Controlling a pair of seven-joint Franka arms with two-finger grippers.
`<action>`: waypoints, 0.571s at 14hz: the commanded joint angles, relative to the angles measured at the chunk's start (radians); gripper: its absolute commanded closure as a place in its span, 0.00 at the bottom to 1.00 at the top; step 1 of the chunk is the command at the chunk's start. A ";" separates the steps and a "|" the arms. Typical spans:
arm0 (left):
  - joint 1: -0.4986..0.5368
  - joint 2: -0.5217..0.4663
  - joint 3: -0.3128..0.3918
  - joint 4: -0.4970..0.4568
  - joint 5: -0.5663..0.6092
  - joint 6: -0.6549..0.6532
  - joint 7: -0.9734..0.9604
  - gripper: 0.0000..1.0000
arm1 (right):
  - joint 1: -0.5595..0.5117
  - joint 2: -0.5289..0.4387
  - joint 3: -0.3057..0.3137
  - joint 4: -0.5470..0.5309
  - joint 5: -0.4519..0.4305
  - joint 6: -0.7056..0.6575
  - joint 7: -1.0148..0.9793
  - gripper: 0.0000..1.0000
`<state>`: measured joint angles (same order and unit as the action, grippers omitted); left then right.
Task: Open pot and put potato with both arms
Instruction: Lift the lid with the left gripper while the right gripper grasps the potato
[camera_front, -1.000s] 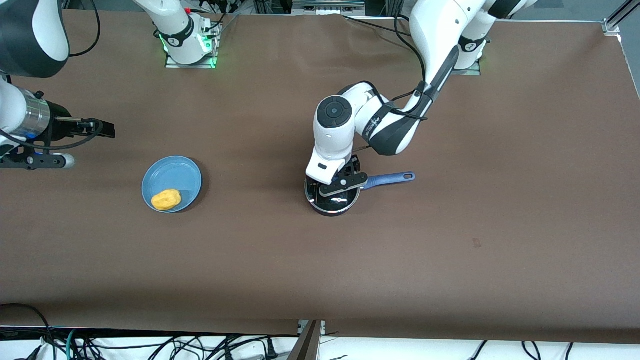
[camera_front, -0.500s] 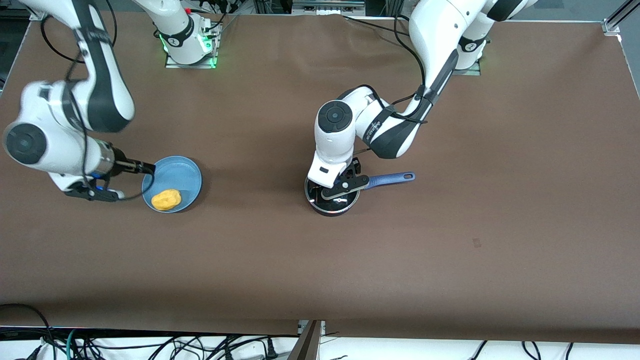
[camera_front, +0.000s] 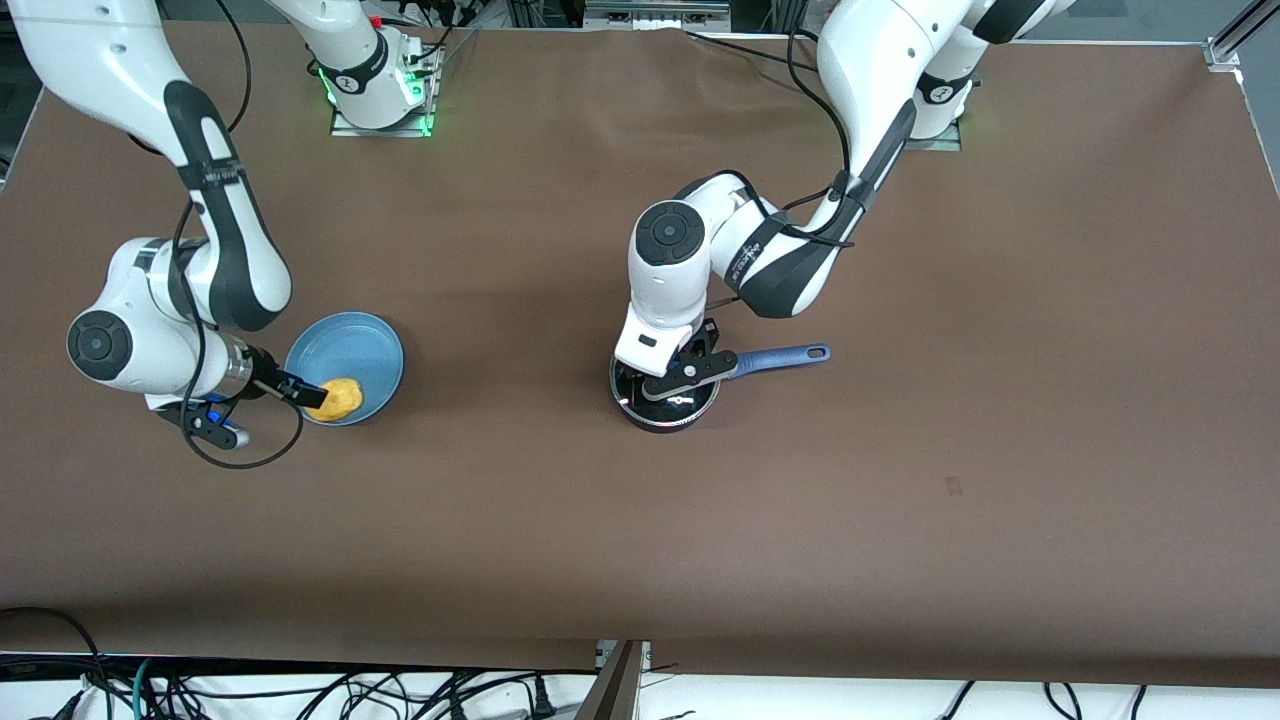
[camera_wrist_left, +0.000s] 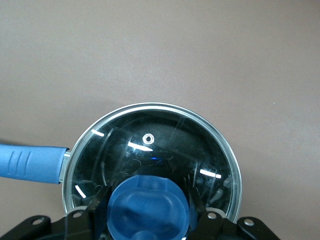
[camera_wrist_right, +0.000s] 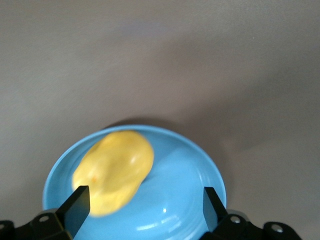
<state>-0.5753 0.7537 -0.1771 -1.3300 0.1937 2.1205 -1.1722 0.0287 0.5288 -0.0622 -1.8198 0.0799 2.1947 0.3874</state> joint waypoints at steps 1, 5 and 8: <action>0.017 -0.039 0.002 0.031 0.010 -0.057 -0.009 0.49 | -0.003 0.017 0.009 0.001 0.061 0.023 0.019 0.00; 0.107 -0.131 0.002 0.025 -0.052 -0.090 0.120 0.49 | 0.000 0.036 0.012 0.002 0.070 0.054 0.019 0.00; 0.253 -0.210 0.004 -0.027 -0.108 -0.090 0.467 0.49 | 0.005 0.062 0.015 0.002 0.070 0.102 0.021 0.00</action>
<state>-0.4228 0.6207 -0.1664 -1.2916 0.1301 2.0412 -0.9189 0.0297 0.5677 -0.0526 -1.8186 0.1311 2.2547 0.3961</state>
